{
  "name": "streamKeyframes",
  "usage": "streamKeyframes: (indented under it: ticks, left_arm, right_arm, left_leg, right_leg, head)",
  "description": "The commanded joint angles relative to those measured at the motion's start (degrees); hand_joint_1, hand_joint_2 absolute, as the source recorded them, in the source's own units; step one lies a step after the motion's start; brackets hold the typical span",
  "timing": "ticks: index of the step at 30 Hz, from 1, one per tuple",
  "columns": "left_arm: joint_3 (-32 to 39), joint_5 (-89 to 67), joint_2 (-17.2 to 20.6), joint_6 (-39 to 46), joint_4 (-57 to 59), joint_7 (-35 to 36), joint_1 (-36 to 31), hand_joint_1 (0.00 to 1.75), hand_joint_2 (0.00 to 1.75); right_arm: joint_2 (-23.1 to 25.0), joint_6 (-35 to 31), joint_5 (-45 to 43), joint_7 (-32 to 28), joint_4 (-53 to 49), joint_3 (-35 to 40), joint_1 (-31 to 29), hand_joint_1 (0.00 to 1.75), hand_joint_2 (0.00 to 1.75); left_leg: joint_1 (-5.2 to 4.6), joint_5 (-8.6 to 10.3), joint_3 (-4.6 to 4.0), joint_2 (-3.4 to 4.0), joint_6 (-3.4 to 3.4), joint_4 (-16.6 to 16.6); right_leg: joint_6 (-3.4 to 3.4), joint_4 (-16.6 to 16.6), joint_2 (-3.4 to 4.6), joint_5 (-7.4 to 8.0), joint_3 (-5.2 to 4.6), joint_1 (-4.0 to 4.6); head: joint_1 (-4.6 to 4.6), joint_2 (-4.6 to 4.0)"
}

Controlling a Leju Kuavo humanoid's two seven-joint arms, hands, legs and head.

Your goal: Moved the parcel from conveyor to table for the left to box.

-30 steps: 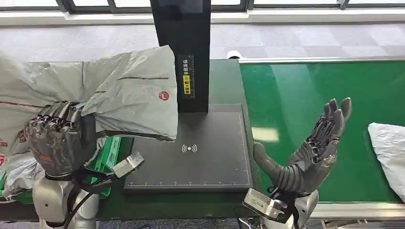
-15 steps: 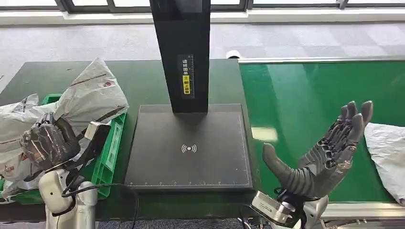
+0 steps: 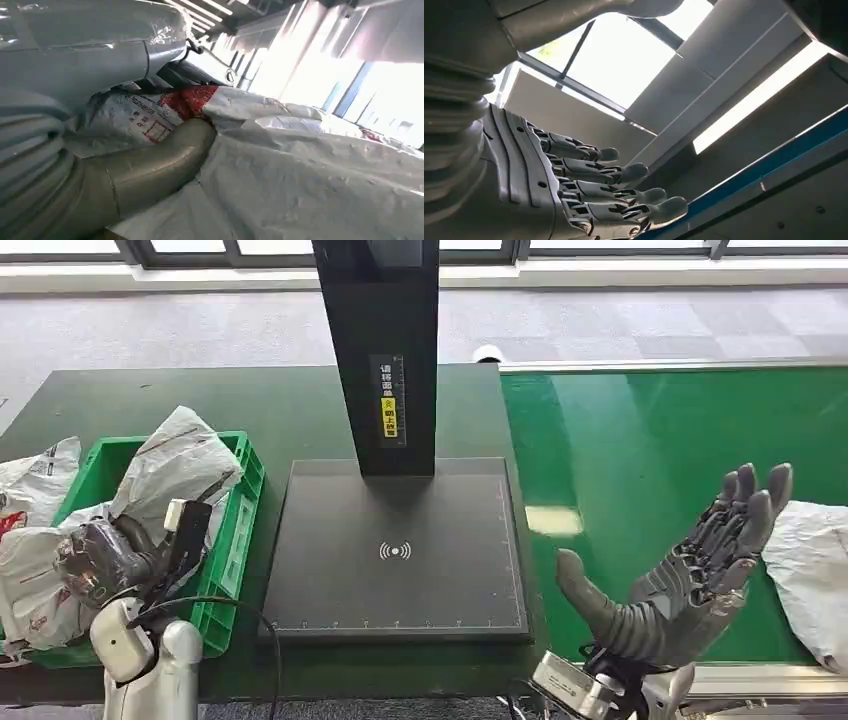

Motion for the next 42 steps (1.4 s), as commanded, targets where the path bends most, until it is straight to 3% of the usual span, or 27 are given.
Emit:
streamKeyframes:
  ticks: [1, 9, 16, 18, 20, 25, 26, 30, 33, 35, 38, 40, 42]
  left_arm:
    - [6.53, 0.61, 0.29, -0.06, 5.03, -1.14, -2.82, 0.0, 1.75]
    - [11.5, 4.63, -2.08, -0.06, 0.33, -7.74, -2.86, 0.0, 1.75]
    - [16.21, 14.42, -3.83, -0.06, -7.89, -20.71, -2.64, 0.0, 1.75]
    - [18.53, 26.75, -3.83, -0.06, -12.87, -32.64, -2.25, 0.0, 1.75]
    - [18.84, 32.43, -3.83, -0.06, -14.1, -37.79, -1.68, 0.0, 1.75]
    - [18.84, 32.43, -3.83, -0.06, -14.1, -37.79, -1.68, 0.0, 1.75]
    - [18.8, 36.77, -3.83, -0.06, -14.33, -41.39, -1.6, 0.0, 1.75]
    - [6.11, 48.67, -3.83, -0.06, -29.63, -42.78, 5.59, 0.0, 1.75]
    - [-13.99, 56.34, -3.83, -0.06, -34.77, -42.78, 11.9, 0.0, 1.75]
    - [-24.98, 60.78, -1.86, -0.06, -35.64, -42.78, 15.56, 0.0, 1.75]
    - [-41.31, 75.14, 7.74, -0.06, -36.48, -42.78, 15.48, 0.0, 1.75]
    - [-44.73, 78.45, 9.42, -3.76, -35.78, -42.78, 15.32, 0.0, 1.75]
    - [-44.73, 78.45, 9.42, -3.76, -35.78, -42.78, 15.32, 0.0, 1.75]
  right_arm:
    - [1.49, 0.15, -0.17, 0.02, 0.26, -2.99, 0.82, 0.0, 1.75]
    - [1.49, 0.15, -0.32, 0.02, 0.85, -3.16, 0.44, 0.0, 1.75]
    - [1.49, 0.15, -0.46, 0.02, 1.51, -3.65, -0.11, 0.0, 1.75]
    - [1.49, 0.15, -0.57, 0.02, 1.67, -3.89, -0.21, 0.0, 1.75]
    - [1.49, 0.15, -0.64, 0.02, 1.95, -4.21, -0.5, 0.0, 1.75]
    - [1.49, 0.15, -0.64, 0.02, 1.95, -4.21, -0.5, 0.0, 1.75]
    - [1.49, 0.15, -0.69, 0.02, 2.28, -4.53, -0.8, 0.0, 1.75]
    - [1.49, 0.15, -0.94, 0.02, 3.72, -6.39, -2.39, 0.0, 1.75]
    - [1.49, 0.15, -0.56, 0.03, 6.28, -11.26, -4.26, 0.0, 1.75]
    - [1.49, 0.15, 1.0, 0.43, 10.41, -14.64, -5.14, 0.0, 1.75]
    - [1.49, 0.15, 10.37, 7.81, 20.89, -21.52, -8.91, 0.0, 1.75]
    - [1.49, 0.15, 15.37, 8.85, 28.7, -28.54, -12.08, 0.0, 1.75]
    - [1.49, 0.15, 15.37, 8.85, 28.7, -28.54, -12.08, 0.0, 1.75]
  left_leg:
    - [0.02, 0.06, 0.06, 0.03, 0.01, -0.16]
    - [0.04, 0.08, 0.02, -0.01, 0.01, -0.16]
    - [0.03, 0.04, 0.0, 0.04, 0.01, -0.09]
    - [0.05, 0.06, 0.03, 0.1, 0.02, -0.16]
    - [0.07, -0.02, -0.02, 0.23, 0.0, -0.04]
    - [0.02, 0.01, 0.05, 0.11, 0.01, -0.12]
    - [0.03, 0.05, 0.07, 0.09, 0.01, -0.19]
    - [0.08, 0.01, -0.07, 0.18, 0.03, -0.07]
    - [0.1, -0.02, -0.16, 0.04, 0.06, 0.02]
    - [0.08, 0.06, -0.16, -0.21, 0.08, -0.02]
    - [0.07, 0.07, -0.09, -0.38, 0.1, -0.06]
    - [0.03, 0.07, 0.03, -0.27, 0.11, -0.11]
    - [0.07, 0.03, 0.02, -0.17, 0.1, -0.05]
  right_leg:
    - [-0.07, -0.17, -0.01, 0.07, 0.06, 0.03]
    - [-0.09, -0.18, -0.06, 0.09, 0.05, 0.05]
    - [-0.06, -0.11, 0.0, 0.06, 0.0, 0.05]
    - [-0.07, -0.19, 0.04, 0.1, 0.03, 0.06]
    - [-0.07, -0.08, 0.19, 0.07, -0.06, 0.08]
    - [-0.06, -0.1, 0.08, 0.04, 0.03, 0.01]
    - [-0.08, -0.17, 0.04, 0.07, 0.06, 0.03]
    - [-0.05, -0.12, 0.12, 0.1, -0.06, 0.08]
    - [-0.02, -0.1, -0.02, 0.05, -0.06, 0.1]
    - [-0.02, -0.15, -0.32, 0.01, -0.02, 0.08]
    - [0.01, -0.26, -0.45, 0.04, 0.12, 0.08]
    - [0.03, -0.28, -0.34, 0.08, 0.24, 0.03]
    - [0.02, -0.26, -0.25, 0.07, 0.2, 0.05]
  head:
    - [0.0, 0.0]
    - [0.0, 0.0]
    - [0.0, 0.0]
    - [0.0, 0.0]
    - [0.0, 0.0]
    - [0.0, 0.0]
    - [-0.02, 0.0]
    - [0.0, 0.0]
    - [0.0, 0.0]
    - [-0.02, 0.0]
    - [0.0, 0.0]
    - [0.0, 0.0]
    - [0.0, 0.0]
